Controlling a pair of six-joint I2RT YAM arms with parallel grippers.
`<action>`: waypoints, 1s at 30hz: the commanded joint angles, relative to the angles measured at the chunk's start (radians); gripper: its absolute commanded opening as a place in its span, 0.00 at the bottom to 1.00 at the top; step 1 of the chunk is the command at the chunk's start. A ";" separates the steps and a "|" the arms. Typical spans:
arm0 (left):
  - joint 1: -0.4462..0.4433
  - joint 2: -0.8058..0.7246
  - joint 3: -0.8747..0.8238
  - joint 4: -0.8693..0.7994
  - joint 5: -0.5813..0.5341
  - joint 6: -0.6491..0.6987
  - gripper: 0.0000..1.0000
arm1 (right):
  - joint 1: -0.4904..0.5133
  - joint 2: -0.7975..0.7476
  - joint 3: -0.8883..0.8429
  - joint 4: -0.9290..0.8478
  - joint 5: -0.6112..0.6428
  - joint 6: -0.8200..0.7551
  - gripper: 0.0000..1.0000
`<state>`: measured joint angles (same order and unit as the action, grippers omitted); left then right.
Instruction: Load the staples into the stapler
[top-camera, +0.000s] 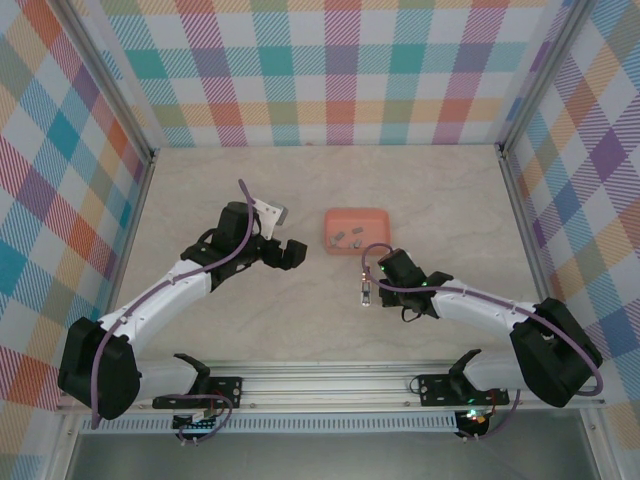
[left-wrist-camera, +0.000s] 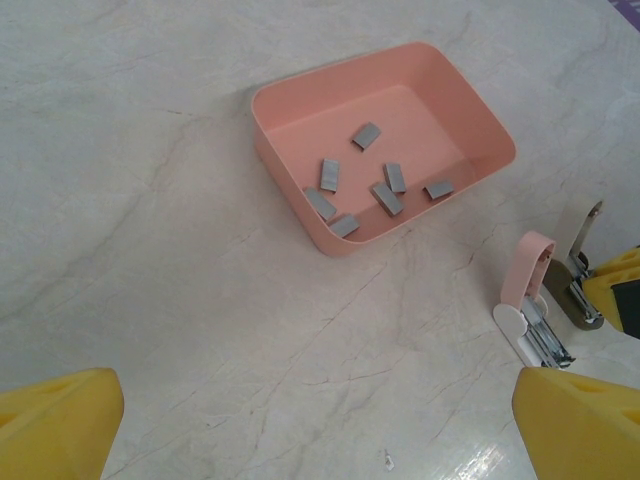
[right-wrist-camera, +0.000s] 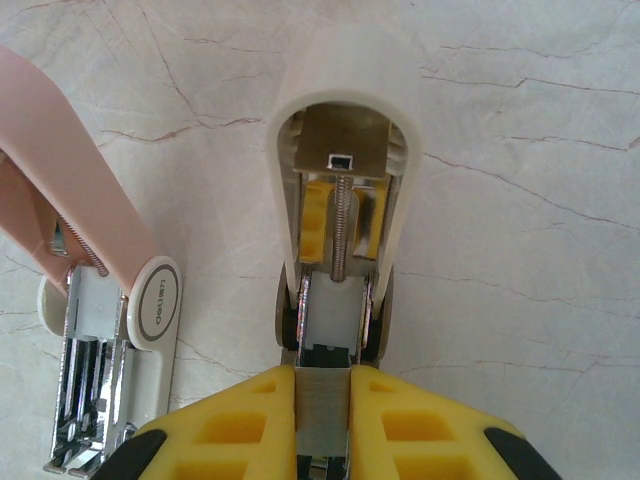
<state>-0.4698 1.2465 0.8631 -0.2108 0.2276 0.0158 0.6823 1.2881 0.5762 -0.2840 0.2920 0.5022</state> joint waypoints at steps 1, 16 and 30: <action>-0.005 0.006 0.035 -0.001 0.019 -0.007 1.00 | 0.009 0.016 0.001 -0.031 0.015 0.014 0.17; -0.006 0.007 0.034 0.000 0.020 -0.008 1.00 | 0.009 0.011 0.008 -0.032 0.018 0.014 0.20; -0.006 0.006 0.035 -0.001 0.021 -0.007 1.00 | 0.011 0.009 0.017 -0.033 0.019 0.010 0.23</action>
<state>-0.4698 1.2488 0.8684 -0.2111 0.2276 0.0158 0.6872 1.2884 0.5762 -0.2905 0.2966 0.5091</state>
